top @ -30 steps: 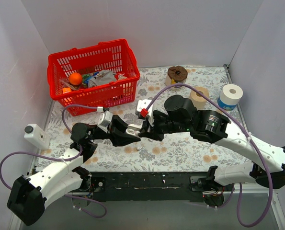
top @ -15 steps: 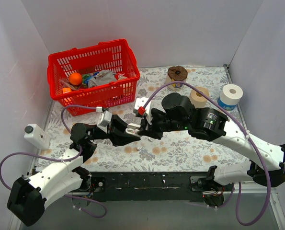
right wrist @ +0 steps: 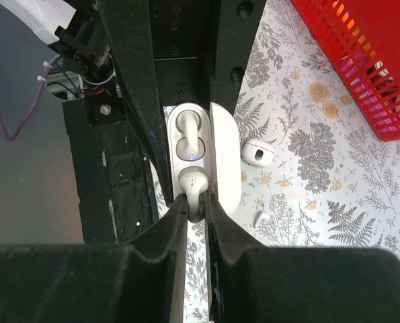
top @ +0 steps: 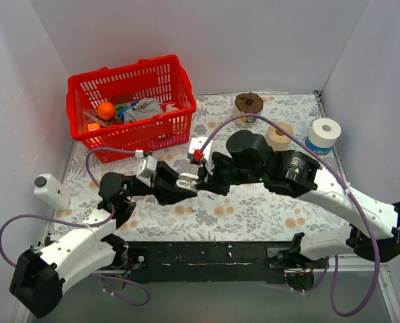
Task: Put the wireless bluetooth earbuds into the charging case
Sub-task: Place the earbud in the charging case.
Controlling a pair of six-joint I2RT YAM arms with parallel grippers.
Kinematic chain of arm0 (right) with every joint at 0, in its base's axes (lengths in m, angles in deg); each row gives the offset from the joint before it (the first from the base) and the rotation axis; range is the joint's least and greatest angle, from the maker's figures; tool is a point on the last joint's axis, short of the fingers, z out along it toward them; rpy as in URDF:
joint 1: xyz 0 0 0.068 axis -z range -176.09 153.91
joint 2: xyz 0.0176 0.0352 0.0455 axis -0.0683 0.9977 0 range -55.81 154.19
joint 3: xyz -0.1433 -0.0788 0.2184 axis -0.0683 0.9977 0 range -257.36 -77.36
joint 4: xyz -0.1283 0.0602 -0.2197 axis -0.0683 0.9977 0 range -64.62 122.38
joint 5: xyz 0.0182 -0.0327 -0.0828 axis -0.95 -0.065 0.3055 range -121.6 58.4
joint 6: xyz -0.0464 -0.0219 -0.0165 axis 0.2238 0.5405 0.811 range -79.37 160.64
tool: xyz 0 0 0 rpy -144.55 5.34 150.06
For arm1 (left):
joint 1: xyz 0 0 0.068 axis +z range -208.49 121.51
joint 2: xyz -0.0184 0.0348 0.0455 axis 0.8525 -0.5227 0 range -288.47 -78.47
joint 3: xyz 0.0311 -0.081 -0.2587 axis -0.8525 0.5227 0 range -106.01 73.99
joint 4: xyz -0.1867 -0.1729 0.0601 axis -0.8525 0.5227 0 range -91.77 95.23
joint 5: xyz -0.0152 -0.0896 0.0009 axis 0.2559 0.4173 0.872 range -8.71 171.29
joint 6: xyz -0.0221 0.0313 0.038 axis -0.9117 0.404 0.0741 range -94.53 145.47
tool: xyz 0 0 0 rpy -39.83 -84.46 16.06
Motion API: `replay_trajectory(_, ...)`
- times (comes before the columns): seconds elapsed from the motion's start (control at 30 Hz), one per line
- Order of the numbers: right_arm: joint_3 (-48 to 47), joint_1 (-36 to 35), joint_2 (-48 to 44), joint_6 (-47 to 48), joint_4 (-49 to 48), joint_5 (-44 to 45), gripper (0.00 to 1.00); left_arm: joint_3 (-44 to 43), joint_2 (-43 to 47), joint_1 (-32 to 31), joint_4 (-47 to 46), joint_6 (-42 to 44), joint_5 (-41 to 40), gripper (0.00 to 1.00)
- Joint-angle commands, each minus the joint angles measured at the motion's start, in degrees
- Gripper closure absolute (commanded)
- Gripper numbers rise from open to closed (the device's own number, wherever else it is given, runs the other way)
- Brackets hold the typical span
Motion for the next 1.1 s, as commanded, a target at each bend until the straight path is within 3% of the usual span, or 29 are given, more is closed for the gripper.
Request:
replay_trajectory(0.0,-2.4,-0.3,1.2,0.6,1.9,0.7,0.99,-2.4,0.7,0.0,-2.7,0.3,-1.3,1.00)
replay_trajectory(0.1,-2.9,-0.3,1.8,0.2,2.2,0.8,0.96,-2.6,0.7,-0.1,-3.2,0.0,-1.3,1.00)
replay_trajectory(0.23,-3.2,-0.3,2.2,-0.1,2.2,1.1,0.79,-2.3,0.7,-0.1,-3.4,-0.1,-1.4,1.00)
replay_trajectory(0.83,-3.9,-0.4,1.5,-1.9,1.3,2.3,0.58,-1.9,1.0,0.0,-3.7,0.0,-2.1,1.00)
replay_trajectory(1.07,-10.6,-0.3,-0.5,-4.9,-2.1,2.8,0.50,-0.6,0.8,-0.1,-4.1,-0.3,-2.7,1.00)
